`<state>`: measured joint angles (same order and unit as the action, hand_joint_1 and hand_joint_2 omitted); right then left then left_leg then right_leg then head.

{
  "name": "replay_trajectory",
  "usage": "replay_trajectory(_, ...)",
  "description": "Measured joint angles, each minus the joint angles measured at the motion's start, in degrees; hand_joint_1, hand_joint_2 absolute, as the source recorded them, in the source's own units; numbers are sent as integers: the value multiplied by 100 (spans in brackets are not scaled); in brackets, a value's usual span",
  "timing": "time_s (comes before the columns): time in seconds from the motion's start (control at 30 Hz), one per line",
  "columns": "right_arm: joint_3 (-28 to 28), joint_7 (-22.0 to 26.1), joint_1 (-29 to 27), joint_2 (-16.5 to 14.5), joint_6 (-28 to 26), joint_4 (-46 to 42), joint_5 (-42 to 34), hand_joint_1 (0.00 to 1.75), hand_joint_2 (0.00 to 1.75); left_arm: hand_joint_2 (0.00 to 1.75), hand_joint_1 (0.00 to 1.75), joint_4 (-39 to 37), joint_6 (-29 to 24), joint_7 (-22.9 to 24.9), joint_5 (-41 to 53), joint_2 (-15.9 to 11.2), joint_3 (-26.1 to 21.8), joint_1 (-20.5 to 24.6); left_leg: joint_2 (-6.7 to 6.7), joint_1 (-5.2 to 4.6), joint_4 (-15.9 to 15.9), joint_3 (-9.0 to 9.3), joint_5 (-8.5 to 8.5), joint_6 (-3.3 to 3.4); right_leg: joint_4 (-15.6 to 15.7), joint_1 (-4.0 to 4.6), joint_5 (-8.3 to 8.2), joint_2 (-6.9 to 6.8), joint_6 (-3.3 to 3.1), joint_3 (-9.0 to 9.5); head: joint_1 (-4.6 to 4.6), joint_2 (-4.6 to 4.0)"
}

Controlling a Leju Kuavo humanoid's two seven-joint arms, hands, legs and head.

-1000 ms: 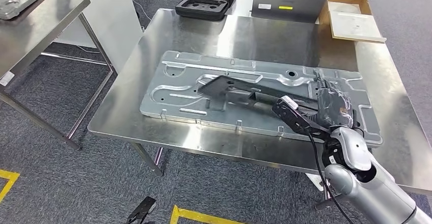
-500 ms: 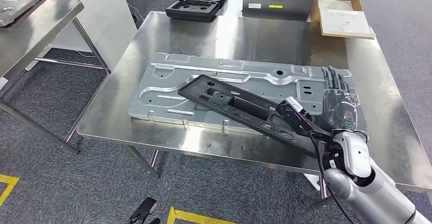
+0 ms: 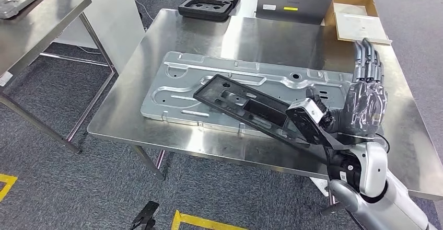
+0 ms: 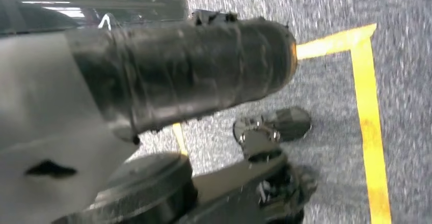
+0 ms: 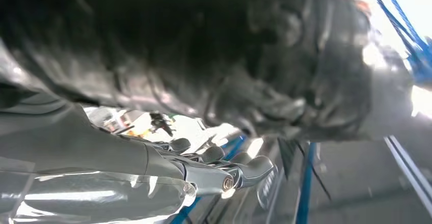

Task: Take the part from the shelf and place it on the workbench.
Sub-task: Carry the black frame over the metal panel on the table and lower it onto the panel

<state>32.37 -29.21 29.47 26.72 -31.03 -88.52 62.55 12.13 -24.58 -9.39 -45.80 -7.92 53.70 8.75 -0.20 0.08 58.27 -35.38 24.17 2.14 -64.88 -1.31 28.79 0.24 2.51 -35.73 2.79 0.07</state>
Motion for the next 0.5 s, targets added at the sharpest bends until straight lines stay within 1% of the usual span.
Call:
replay_trajectory(0.03,-17,2,-1,-30,-69,-92,43,0,0,0,0,0,-25,6,-5,8,0,-1,-7,-6,55,-36,12,-26,269,1,-96,8,-19,135,3,0)
replay_trajectory(0.07,-36,5,-8,-62,-146,-186,74,0,0,0,0,0,-49,9,-11,13,0,-5,-13,-14,96,-72,14,-62,418,7,-137,15,-45,201,7,0)
replay_trajectory(0.1,-54,10,-15,-91,-230,-272,87,0,0,0,0,0,-69,11,-19,13,0,-14,-17,-22,116,-103,2,-99,442,22,-136,24,-84,196,10,0)
replay_trajectory(0.13,-68,23,-23,-121,-333,-358,66,0,0,0,0,0,-81,12,-27,14,0,-27,-20,-22,119,-119,-20,-136,440,30,-171,29,-129,179,16,0)
replay_trajectory(0.17,-82,52,-31,-158,-456,-440,2,0,0,0,0,0,-94,11,-34,15,0,-42,-20,-15,113,-132,-33,-175,450,24,-203,26,-175,161,14,0)
replay_trajectory(0.2,-102,102,-44,-205,-579,-523,-98,0,0,0,0,0,-107,8,-40,19,0,-56,-18,-7,148,-157,16,-212,471,18,-243,21,-222,146,16,0)
replay_trajectory(0.23,-134,198,-65,-261,-700,-610,-244,0,0,0,0,0,-121,3,-48,22,-1,-66,-15,2,269,-203,146,-247,497,8,-286,12,-269,127,24,0)
replay_trajectory(0.27,-174,316,-94,-318,-787,-687,-387,0,0,0,0,0,-135,-3,-55,26,-1,-71,-11,14,470,-272,338,-278,516,-1,-328,3,-306,102,33,0)
replay_trajectory(0.33,-316,708,-198,-492,-867,-862,-697,0,0,0,0,0,-156,-18,-79,29,-5,-76,-8,34,1114,-458,818,-329,519,8,-403,-15,-340,18,51,0)
replay_trajectory(0.37,-410,923,-261,-593,-873,-946,-840,0,0,0,0,0,-162,-22,-88,30,-7,-80,-8,44,1376,-507,974,-345,515,14,-442,-21,-344,-36,54,0)
replay_trajectory(0.4,-528,1176,-331,-715,-878,-1040,-1006,0,0,0,0,0,-165,-27,-97,32,-9,-86,-8,51,1489,-473,1044,-355,510,18,-485,-26,-343,-98,55,0)
replay_trajectory(0.43,-664,1438,-396,-841,-882,-1133,-1180,0,0,0,0,0,-166,-30,-99,37,-11,-93,-8,56,1386,-333,1009,-356,504,19,-528,-28,-337,-159,55,0)
replay_trajectory(0.47,-812,1701,-454,-974,-886,-1223,-1355,0,0,0,0,0,-167,-32,-99,43,-13,-97,-8,58,1086,-88,903,-348,498,18,-572,-27,-327,-216,56,0)
replay_trajectory(0.5,-969,1969,-507,-1115,-891,-1323,-1541,0,0,0,0,0,-169,-36,-100,48,-14,-96,-10,58,672,212,807,-330,491,17,-616,-26,-311,-260,57,0)
